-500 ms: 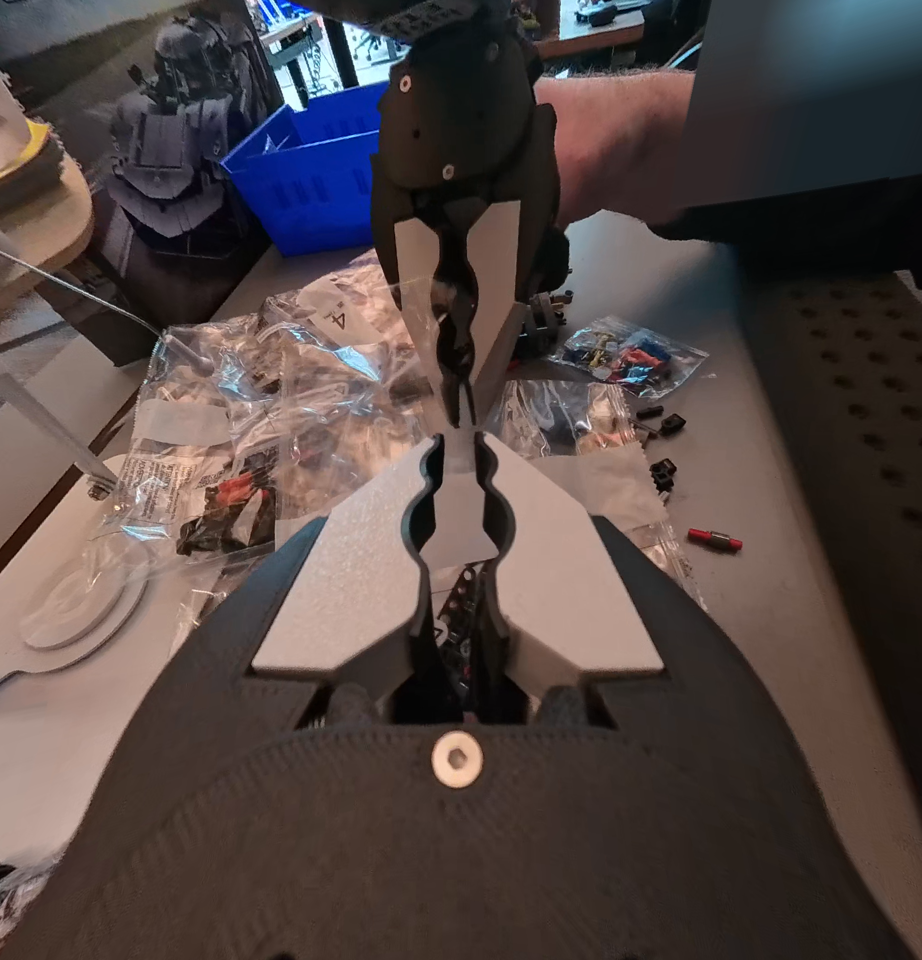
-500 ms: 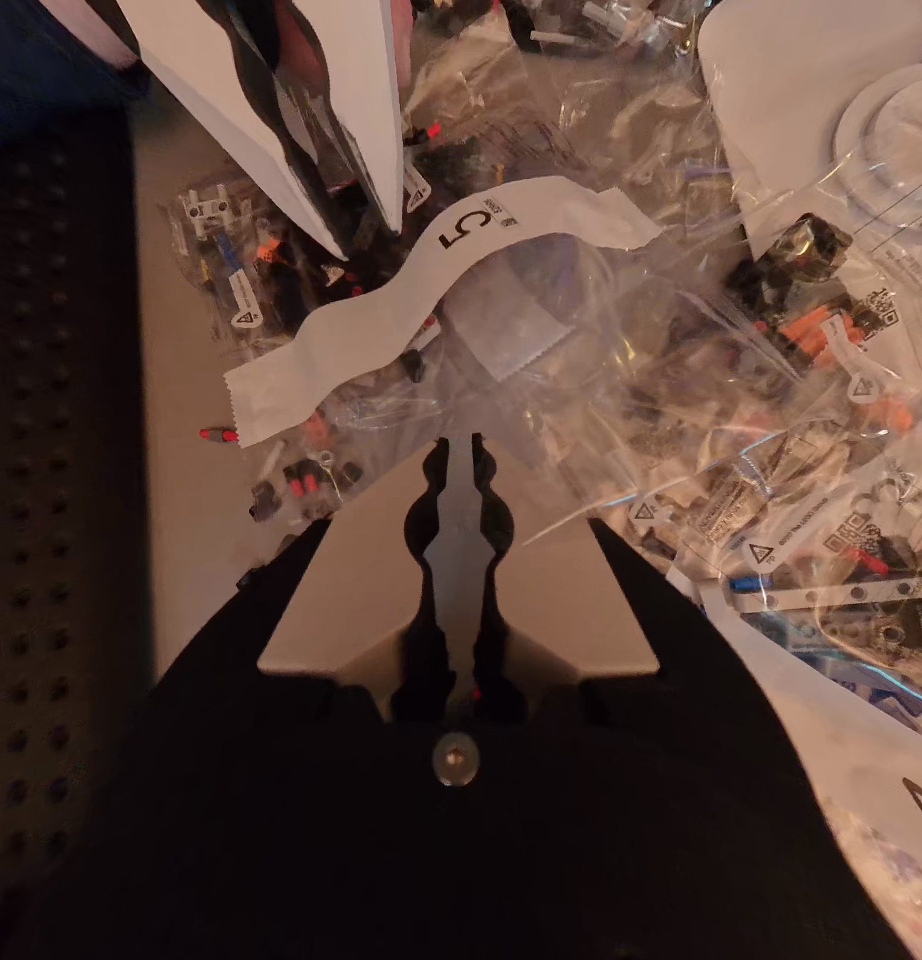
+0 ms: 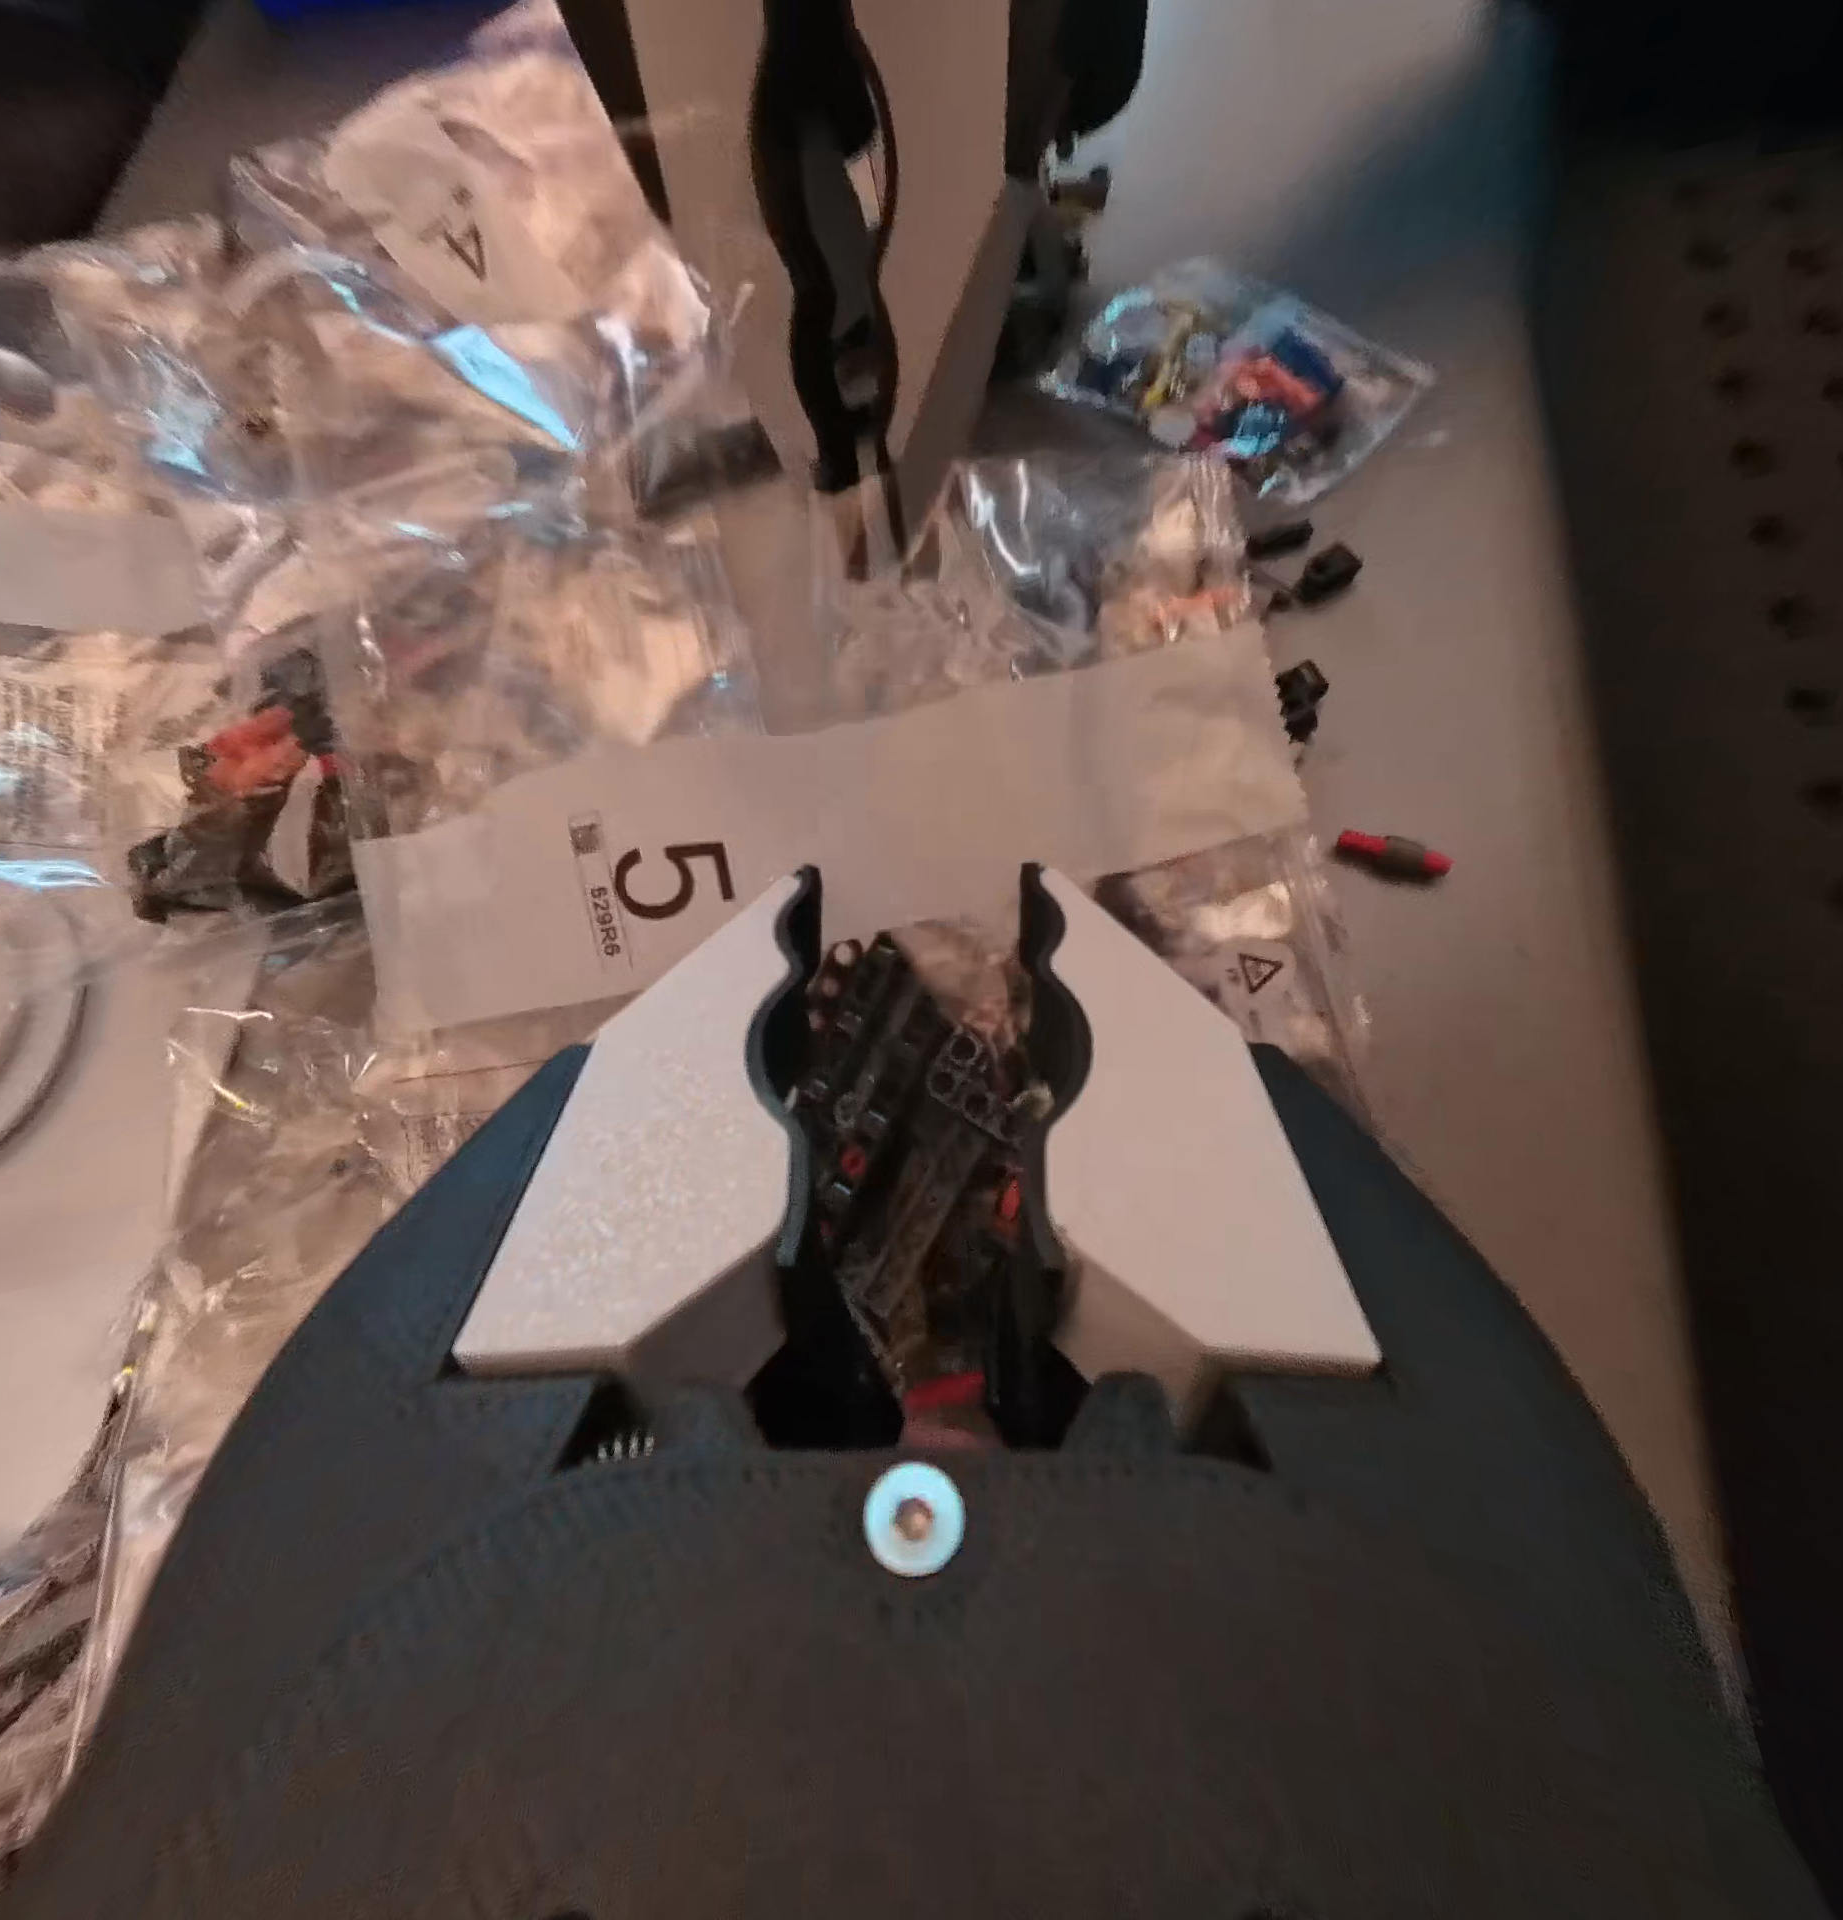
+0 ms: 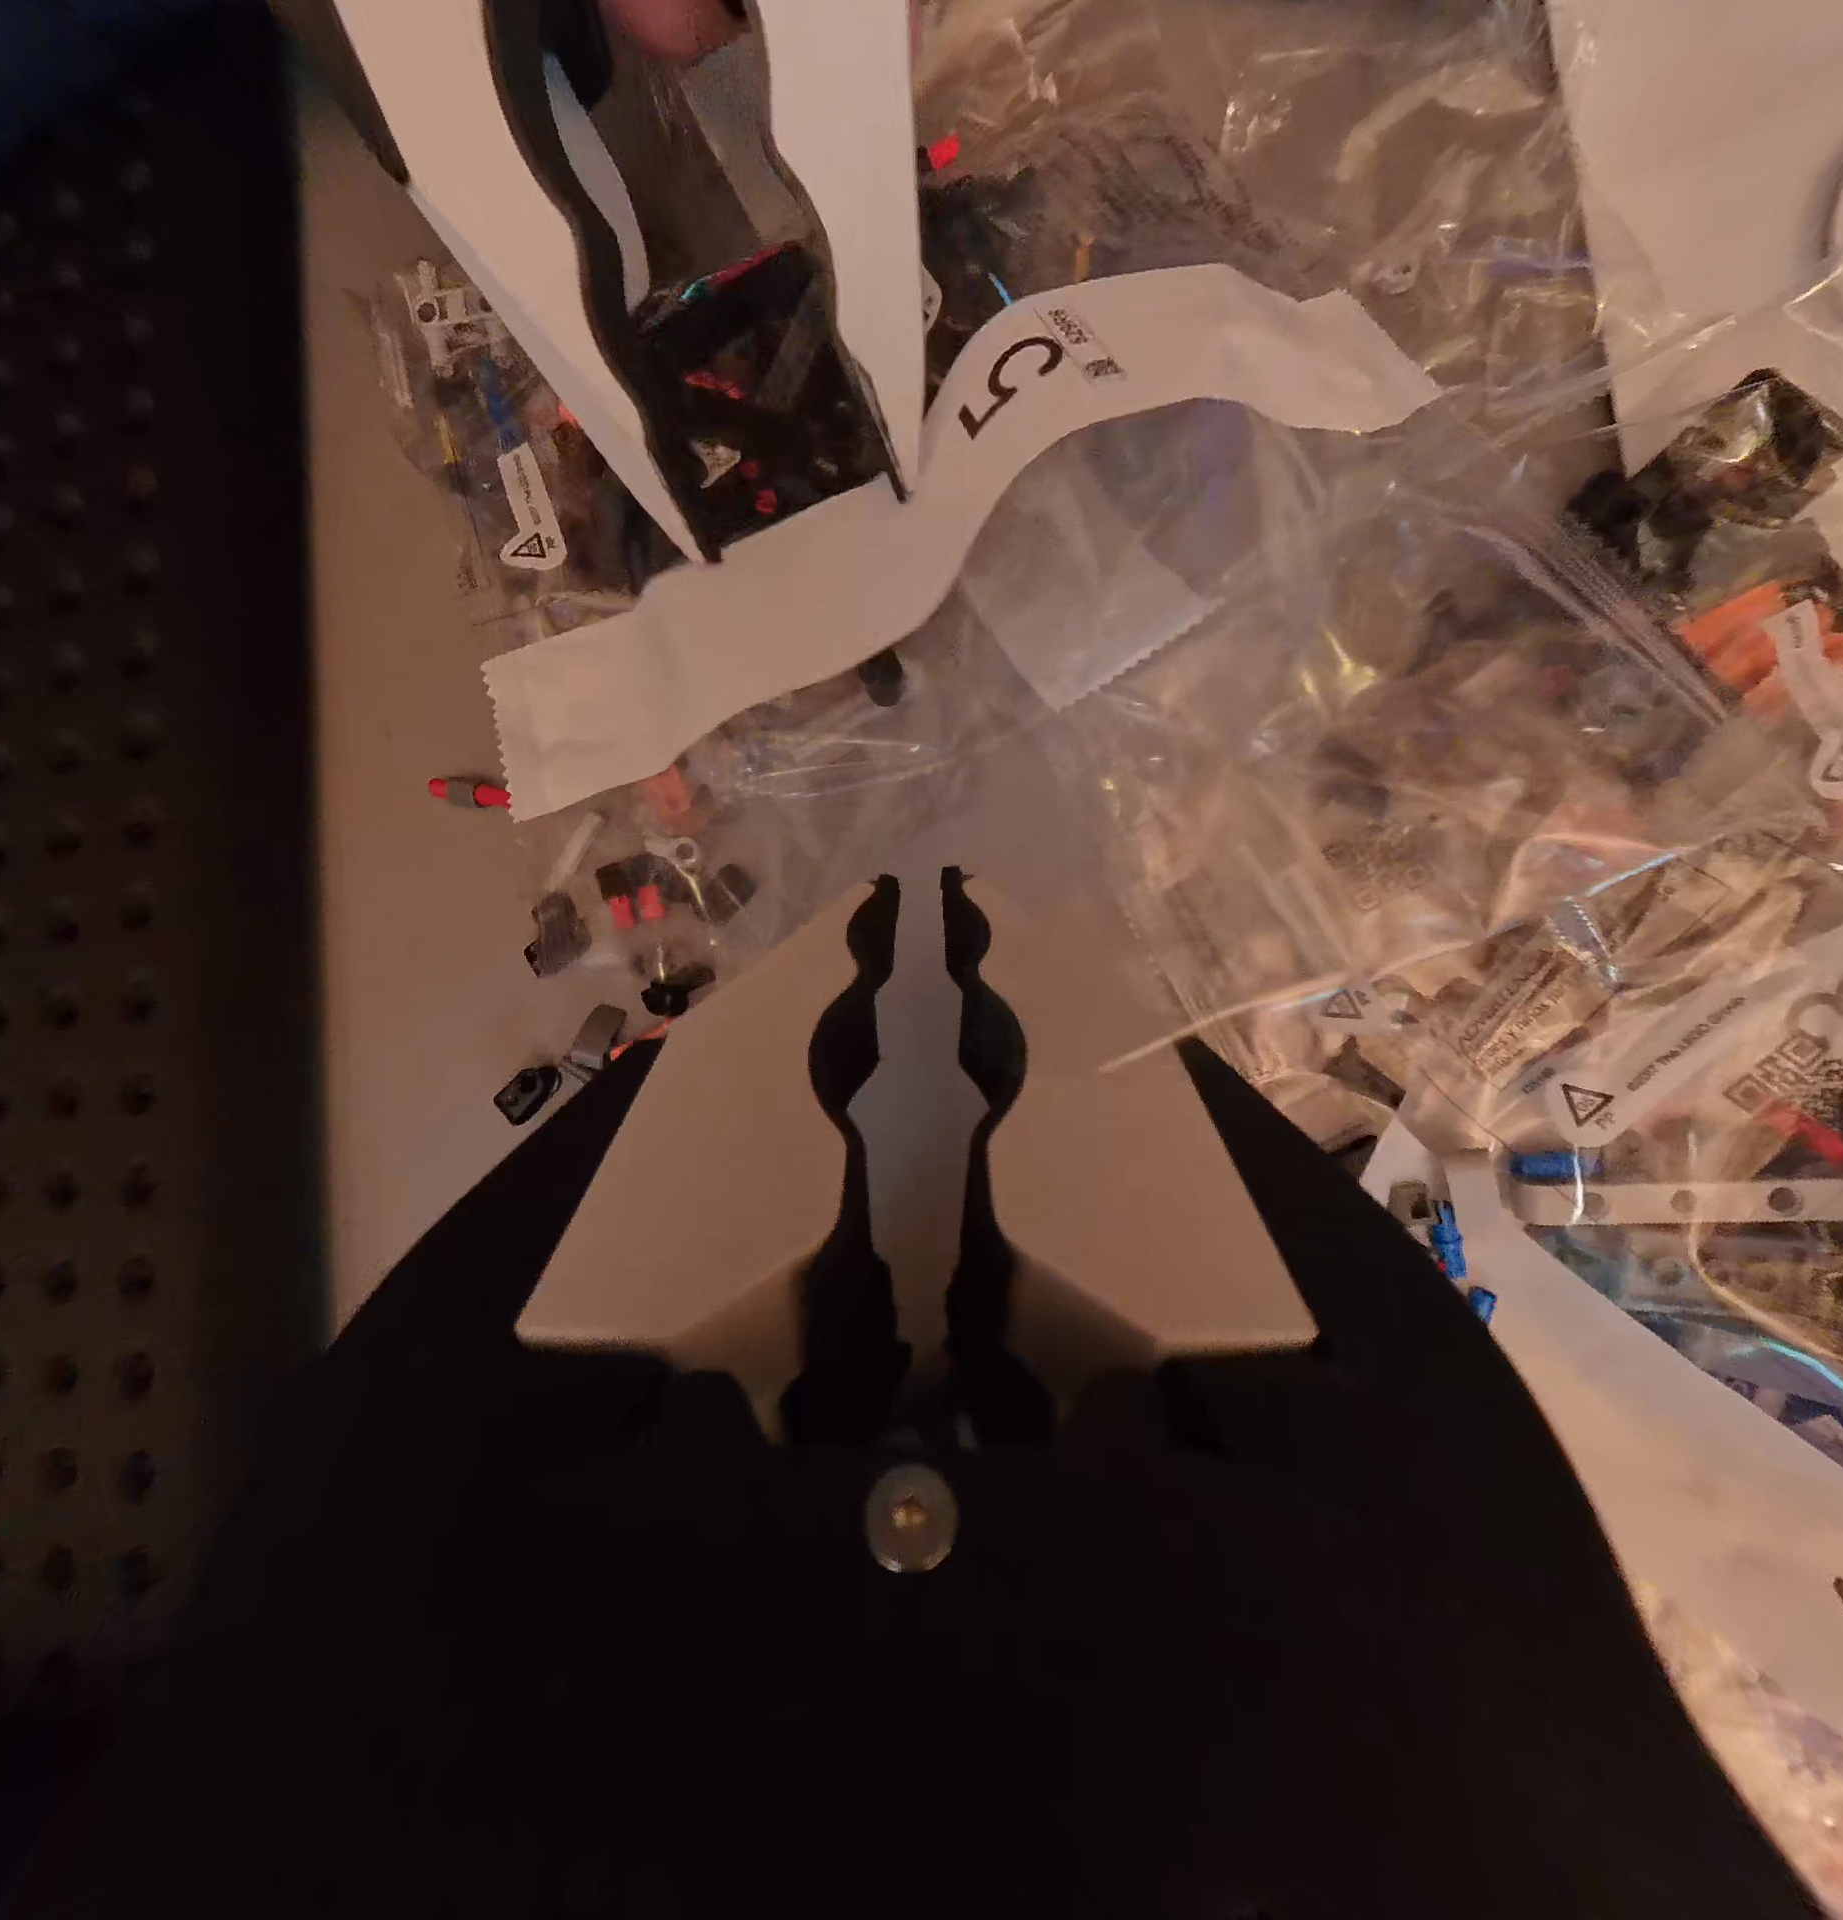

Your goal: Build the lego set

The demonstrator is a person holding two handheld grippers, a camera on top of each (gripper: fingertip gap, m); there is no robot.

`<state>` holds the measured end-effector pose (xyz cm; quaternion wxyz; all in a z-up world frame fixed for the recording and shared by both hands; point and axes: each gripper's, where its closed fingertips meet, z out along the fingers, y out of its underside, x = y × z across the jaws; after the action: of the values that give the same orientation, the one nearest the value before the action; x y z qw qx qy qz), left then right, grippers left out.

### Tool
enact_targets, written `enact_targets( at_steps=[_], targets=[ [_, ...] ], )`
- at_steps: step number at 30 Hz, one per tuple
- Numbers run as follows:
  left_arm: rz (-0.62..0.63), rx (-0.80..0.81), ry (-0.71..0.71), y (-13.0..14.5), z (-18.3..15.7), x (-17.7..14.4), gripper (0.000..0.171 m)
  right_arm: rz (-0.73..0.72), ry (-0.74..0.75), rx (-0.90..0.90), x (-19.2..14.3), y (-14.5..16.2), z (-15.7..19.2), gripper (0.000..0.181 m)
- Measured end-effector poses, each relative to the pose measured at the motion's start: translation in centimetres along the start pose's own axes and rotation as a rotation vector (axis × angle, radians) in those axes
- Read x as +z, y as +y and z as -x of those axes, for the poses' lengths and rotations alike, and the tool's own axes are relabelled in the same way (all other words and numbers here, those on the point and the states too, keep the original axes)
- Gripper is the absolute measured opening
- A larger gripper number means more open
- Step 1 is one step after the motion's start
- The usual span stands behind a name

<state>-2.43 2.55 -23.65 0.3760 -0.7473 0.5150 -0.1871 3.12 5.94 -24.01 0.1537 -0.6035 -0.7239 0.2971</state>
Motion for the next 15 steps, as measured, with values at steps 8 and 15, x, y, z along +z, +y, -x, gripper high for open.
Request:
enact_targets(
  at_steps=[8,15],
  targets=[
    [0.079,0.016,-0.012,1.8,0.4,0.8,0.025,0.029,-0.039,-0.038,0.2,0.4,1.1,0.008],
    [0.157,0.009,-0.133,3.3,2.8,0.9,0.012,0.001,-0.114,-0.068,-0.2,0.2,2.5,0.012]
  ],
)
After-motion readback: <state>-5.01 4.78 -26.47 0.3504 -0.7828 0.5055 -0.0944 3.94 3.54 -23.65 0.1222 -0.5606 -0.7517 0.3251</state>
